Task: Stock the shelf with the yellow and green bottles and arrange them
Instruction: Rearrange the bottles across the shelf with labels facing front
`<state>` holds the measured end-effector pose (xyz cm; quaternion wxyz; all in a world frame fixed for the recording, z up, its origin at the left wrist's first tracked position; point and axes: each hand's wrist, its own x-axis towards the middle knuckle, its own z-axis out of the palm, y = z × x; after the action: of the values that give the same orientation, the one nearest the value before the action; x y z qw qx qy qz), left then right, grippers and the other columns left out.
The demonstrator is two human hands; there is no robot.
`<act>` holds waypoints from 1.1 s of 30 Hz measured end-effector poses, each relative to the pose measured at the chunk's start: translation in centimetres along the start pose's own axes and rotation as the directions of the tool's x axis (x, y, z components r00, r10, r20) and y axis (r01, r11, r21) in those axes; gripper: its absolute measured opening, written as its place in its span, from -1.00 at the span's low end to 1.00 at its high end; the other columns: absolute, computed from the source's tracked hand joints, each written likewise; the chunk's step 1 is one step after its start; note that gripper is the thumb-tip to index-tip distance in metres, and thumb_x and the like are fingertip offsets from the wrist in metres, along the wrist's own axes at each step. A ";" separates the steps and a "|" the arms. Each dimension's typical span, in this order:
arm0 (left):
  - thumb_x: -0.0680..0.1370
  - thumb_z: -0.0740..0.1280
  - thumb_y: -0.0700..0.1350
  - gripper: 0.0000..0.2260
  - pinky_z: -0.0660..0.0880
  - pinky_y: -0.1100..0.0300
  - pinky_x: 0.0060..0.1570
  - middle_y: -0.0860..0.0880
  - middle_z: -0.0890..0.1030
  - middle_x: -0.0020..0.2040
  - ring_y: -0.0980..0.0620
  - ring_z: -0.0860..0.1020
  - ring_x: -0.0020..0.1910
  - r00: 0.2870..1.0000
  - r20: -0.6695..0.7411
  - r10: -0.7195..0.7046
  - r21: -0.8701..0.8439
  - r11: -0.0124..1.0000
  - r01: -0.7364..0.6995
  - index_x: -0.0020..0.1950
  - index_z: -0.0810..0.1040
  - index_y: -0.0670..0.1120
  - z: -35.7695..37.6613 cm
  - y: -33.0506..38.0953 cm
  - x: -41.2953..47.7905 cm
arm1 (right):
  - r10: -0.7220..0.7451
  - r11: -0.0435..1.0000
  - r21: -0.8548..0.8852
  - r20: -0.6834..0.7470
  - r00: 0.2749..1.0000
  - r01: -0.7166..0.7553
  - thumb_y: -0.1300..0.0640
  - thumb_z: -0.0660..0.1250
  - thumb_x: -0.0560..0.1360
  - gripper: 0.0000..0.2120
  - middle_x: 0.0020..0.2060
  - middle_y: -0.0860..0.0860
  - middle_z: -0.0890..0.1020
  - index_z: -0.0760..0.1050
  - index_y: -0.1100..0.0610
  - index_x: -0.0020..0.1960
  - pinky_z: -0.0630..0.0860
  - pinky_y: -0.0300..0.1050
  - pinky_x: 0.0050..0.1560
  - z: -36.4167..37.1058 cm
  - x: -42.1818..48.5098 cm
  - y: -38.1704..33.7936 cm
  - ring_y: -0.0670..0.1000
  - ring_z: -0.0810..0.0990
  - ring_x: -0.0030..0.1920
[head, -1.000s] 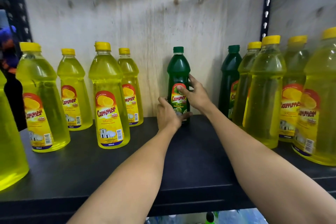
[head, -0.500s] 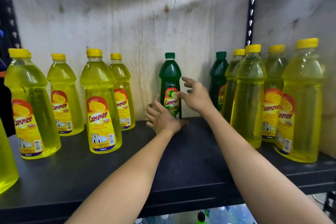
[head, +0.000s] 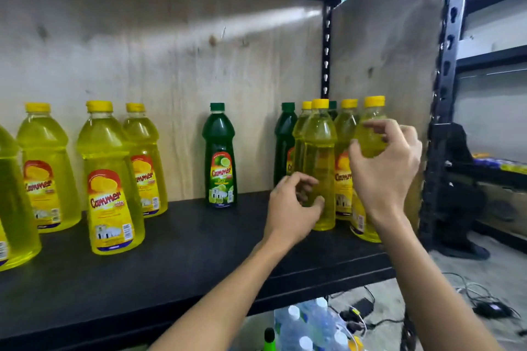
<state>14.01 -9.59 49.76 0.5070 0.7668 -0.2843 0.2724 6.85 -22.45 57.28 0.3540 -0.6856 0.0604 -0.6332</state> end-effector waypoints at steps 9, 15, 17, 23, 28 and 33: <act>0.33 0.54 0.19 -0.46 0.39 0.37 -0.04 0.18 0.61 0.06 0.15 0.57 0.06 0.976 0.163 -0.141 -0.011 0.989 0.145 0.26 0.54 0.09 7.1 3.8 -1.2 | 0.302 0.952 -0.123 0.217 0.928 -0.281 -0.08 0.62 0.29 -0.20 0.12 0.12 0.66 0.40 0.06 0.44 0.56 0.02 0.19 -1.2 3.0 3.0 0.15 0.63 0.15; 0.32 0.54 0.24 -0.18 0.43 0.16 0.31 0.04 0.56 0.34 0.03 0.49 0.33 0.944 0.272 -0.189 -0.001 0.980 0.197 0.50 0.33 0.04 7.3 3.2 -1.3 | 0.228 0.974 -0.027 0.167 0.959 -0.227 -0.06 0.67 0.20 -0.24 0.06 -0.01 0.71 0.53 0.01 0.36 0.61 -0.08 0.15 -1.9 2.3 2.2 -0.03 0.68 0.04; 0.32 0.54 0.24 -0.19 0.46 0.14 0.30 0.04 0.57 0.31 0.05 0.51 0.30 0.937 0.295 -0.184 0.000 0.981 0.193 0.49 0.34 0.01 6.4 2.8 -1.6 | 0.178 0.983 0.004 0.182 0.967 -0.182 -0.05 0.66 0.19 -0.25 0.05 -0.04 0.72 0.54 -0.02 0.35 0.61 -0.09 0.15 -2.0 1.5 1.3 -0.10 0.67 0.01; 0.32 0.50 0.26 -0.42 0.46 0.47 0.07 0.28 0.64 0.01 0.40 0.57 0.04 0.954 0.269 -0.130 -0.073 0.985 0.155 0.28 0.49 0.12 0.3 1.9 -4.0 | 0.116 0.989 0.062 0.208 0.971 -0.132 -0.11 0.65 0.19 -0.24 0.05 -0.11 0.71 0.54 -0.04 0.36 0.55 -0.26 0.13 -1.0 -1.3 -3.3 -0.19 0.64 -0.02; 0.33 0.53 0.23 -0.38 0.45 0.41 0.15 0.35 0.62 0.06 0.41 0.53 0.11 0.969 0.192 -0.154 0.017 0.988 0.154 0.34 0.46 0.18 -8.7 0.7 -5.3 | 0.112 0.970 0.182 0.261 0.959 -0.163 -0.16 0.65 0.17 -0.28 -0.12 -0.31 0.61 0.56 -0.11 0.30 0.42 -0.47 -0.06 1.6 -4.3 -8.9 -0.26 0.60 -0.08; 0.31 0.51 0.27 -0.45 0.47 0.38 0.19 0.37 0.61 0.10 0.40 0.53 0.16 0.958 0.152 -0.243 0.135 0.965 0.223 0.25 0.46 0.27 -19.1 -0.6 -6.9 | 0.076 0.953 0.246 0.367 0.927 -0.176 -0.25 0.61 0.14 -0.29 -0.16 -0.23 0.68 0.56 -0.13 0.26 0.60 -0.25 -0.03 5.9 -7.9 -15.0 -0.19 0.66 -0.11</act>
<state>7.23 9.54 50.93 0.4643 0.8433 -0.2172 0.1613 5.19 -4.72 59.45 0.4909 -0.7271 -0.0485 -0.4775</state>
